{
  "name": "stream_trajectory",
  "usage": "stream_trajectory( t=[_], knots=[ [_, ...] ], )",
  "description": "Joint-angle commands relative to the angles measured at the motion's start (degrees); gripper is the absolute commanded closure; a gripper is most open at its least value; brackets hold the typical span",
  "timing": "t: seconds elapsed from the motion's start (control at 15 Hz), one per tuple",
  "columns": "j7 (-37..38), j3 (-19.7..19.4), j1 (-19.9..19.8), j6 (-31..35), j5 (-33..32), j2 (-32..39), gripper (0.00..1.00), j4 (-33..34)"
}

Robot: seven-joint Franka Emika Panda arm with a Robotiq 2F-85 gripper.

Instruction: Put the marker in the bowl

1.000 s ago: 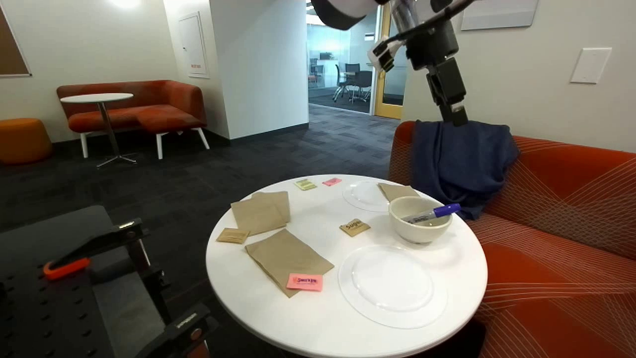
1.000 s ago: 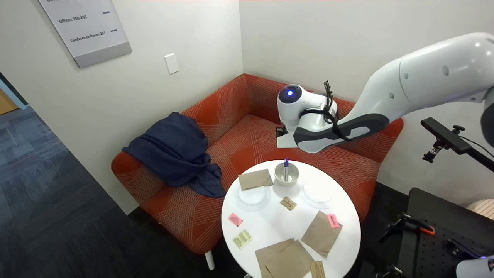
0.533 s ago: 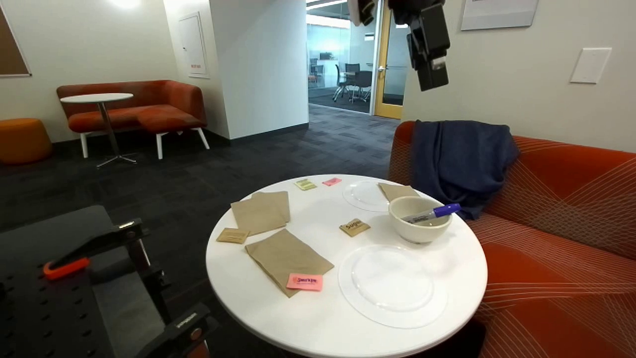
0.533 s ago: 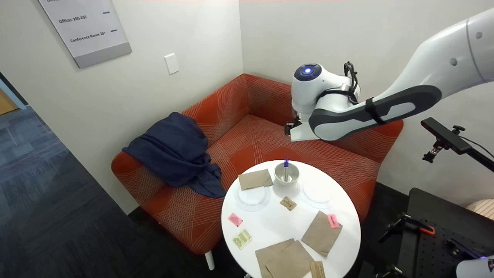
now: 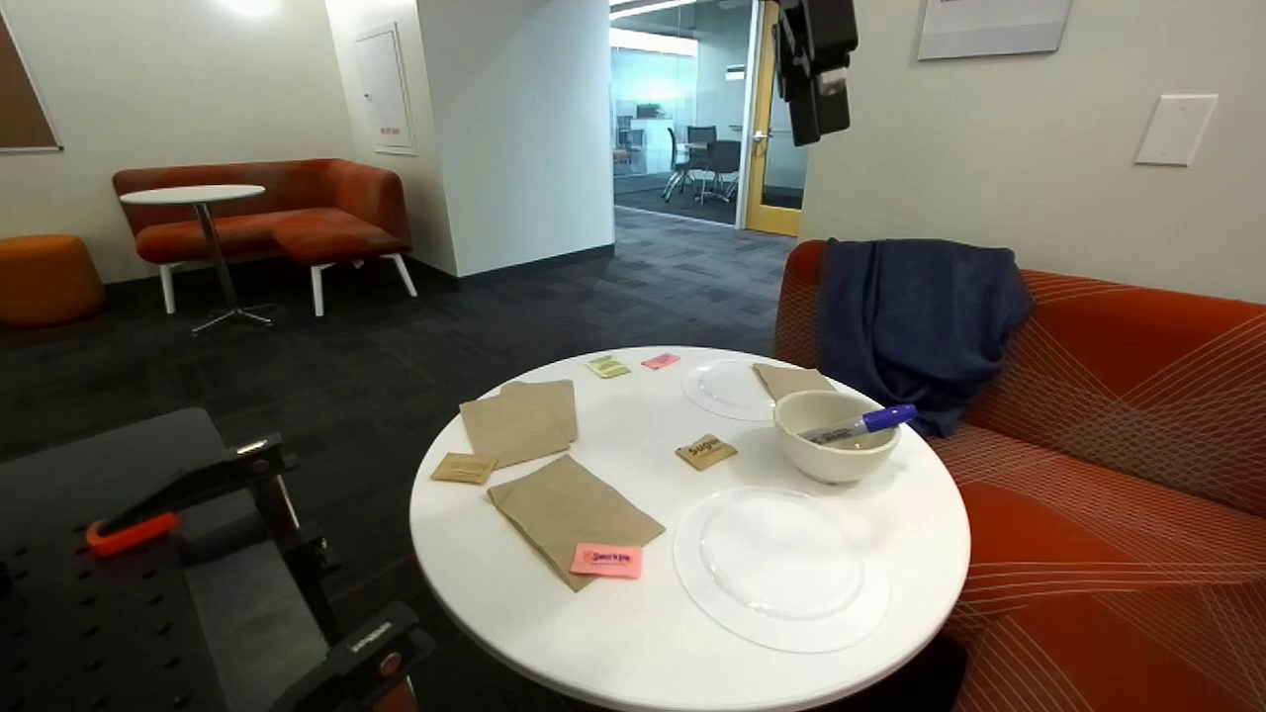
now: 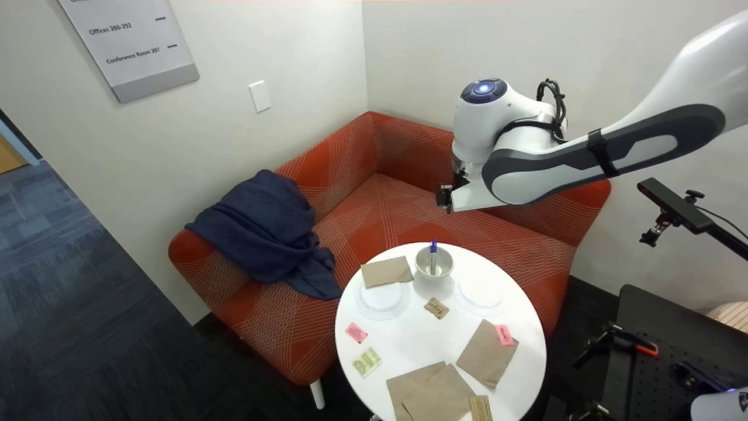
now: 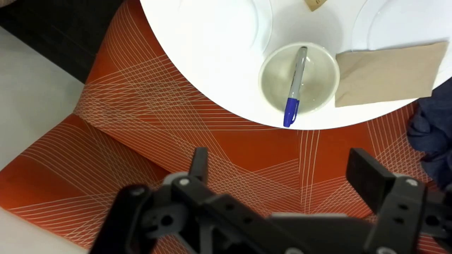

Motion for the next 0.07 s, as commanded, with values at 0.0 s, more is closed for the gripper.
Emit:
stream_trajectory(
  t=[0.0],
  knots=[
    [0.3,1.7,-1.6,-0.2,-0.5,-0.1,0.0,0.0]
  ],
)
